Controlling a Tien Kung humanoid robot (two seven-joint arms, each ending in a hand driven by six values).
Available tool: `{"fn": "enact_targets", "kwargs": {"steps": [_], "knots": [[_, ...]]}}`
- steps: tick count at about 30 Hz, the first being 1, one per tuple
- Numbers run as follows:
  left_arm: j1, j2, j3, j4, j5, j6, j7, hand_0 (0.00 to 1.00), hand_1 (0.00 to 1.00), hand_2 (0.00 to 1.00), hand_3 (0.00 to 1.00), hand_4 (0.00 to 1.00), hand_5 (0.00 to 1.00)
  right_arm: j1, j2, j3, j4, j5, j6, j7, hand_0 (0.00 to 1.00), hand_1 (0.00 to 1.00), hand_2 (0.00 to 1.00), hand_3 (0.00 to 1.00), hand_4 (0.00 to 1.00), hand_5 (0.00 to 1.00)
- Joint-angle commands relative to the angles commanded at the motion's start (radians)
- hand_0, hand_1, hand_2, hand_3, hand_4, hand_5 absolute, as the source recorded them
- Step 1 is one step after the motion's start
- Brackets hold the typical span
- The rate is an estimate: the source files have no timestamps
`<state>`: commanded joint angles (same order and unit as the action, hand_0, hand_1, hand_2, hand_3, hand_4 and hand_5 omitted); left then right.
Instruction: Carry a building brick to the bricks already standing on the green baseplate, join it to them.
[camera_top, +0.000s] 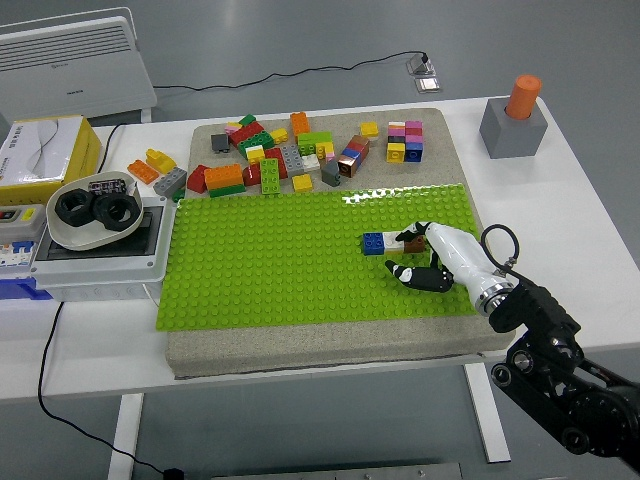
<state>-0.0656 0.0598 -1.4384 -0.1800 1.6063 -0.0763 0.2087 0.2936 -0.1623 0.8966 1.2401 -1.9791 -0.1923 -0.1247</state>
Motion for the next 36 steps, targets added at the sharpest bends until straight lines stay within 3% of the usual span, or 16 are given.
{"fn": "enact_targets", "kwargs": {"steps": [16,17,18,22,23,28,29,36], "knots": [[0.002,0.001,-0.005,0.000,0.000,0.003,-0.004,0.758,0.604,0.615,0.718,0.755,0.784,-0.012,-0.008,0.010,0.043,0.004,-0.032,0.032,0.159,0.217,0.704,0.677,0.744,0.506],[0.001,0.001,-0.005,0.000,0.000,0.004,-0.004,0.758,0.605,0.615,0.718,0.757,0.782,-0.012,-0.008,0.011,0.043,0.007,-0.034,0.035,0.221,0.282,0.704,0.675,0.744,0.506],[0.001,0.001,-0.005,0.000,0.001,0.004,-0.004,0.758,0.605,0.615,0.718,0.757,0.782,-0.013,-0.008,0.011,0.043,0.012,-0.041,0.041,0.221,0.282,0.704,0.675,0.744,0.506],[0.001,0.000,-0.007,0.000,0.003,0.005,-0.004,0.758,0.605,0.615,0.718,0.757,0.782,-0.018,-0.008,0.008,0.036,0.060,-0.087,0.076,0.221,0.282,0.704,0.675,0.744,0.506],[0.001,0.000,-0.006,0.000,0.002,0.005,-0.005,0.758,0.605,0.615,0.718,0.756,0.781,-0.020,-0.008,0.007,0.033,0.078,-0.104,0.090,0.377,0.359,0.688,0.636,0.739,0.503],[0.000,-0.001,-0.004,0.000,0.002,0.013,-0.008,0.758,0.605,0.615,0.718,0.756,0.781,-0.034,-0.016,0.050,0.044,0.174,-0.207,0.189,0.377,0.359,0.688,0.636,0.739,0.503],[0.000,-0.002,-0.004,0.000,0.002,0.015,-0.009,0.757,0.607,0.615,0.718,0.756,0.782,-0.037,-0.018,0.067,0.050,0.191,-0.223,0.214,0.363,0.347,0.625,0.556,0.718,0.486],[0.003,-0.006,-0.006,0.000,0.004,0.027,-0.019,0.755,0.607,0.615,0.720,0.755,0.783,-0.068,-0.030,0.111,0.061,0.263,-0.249,0.283,0.348,0.333,0.610,0.551,0.713,0.480]]}}
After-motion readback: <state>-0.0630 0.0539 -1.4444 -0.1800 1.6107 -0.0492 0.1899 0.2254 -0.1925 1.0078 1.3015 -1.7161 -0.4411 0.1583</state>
